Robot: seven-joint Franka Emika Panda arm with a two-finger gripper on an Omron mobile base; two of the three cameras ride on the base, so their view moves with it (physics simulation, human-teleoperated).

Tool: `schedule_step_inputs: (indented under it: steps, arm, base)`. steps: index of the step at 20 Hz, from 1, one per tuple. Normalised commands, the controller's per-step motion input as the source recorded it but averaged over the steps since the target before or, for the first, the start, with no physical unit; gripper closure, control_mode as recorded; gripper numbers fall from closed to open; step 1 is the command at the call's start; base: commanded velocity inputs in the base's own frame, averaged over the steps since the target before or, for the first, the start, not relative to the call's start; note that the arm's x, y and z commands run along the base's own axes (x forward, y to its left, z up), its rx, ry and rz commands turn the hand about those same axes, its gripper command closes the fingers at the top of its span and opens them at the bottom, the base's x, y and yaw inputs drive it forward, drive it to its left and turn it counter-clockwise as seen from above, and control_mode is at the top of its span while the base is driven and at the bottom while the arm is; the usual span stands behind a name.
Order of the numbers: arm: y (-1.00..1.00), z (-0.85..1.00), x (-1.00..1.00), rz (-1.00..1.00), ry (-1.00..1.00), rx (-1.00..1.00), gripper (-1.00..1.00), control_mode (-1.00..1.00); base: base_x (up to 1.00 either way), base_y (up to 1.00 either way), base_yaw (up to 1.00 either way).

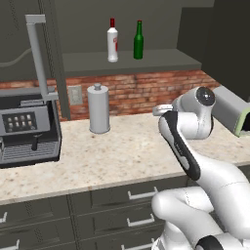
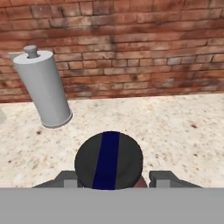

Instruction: Sort all alcoholic drinks to one cabinet, and non-alcoholic drinks to the other.

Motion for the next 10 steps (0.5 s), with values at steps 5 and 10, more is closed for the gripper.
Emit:
schedule_step_inputs:
  steps: [5,10]
  arm:
    - [-0.02,0.25,-0.33,-0.02,-0.07,0.00,1.00,-1.00]
    - [-0.05,0.28,-0.33,-0.02,-0.09,0.00,1.00,-1.00]
  base:
    - [0.00,0.00,0.00]
    - [0.00,0.00,0.00]
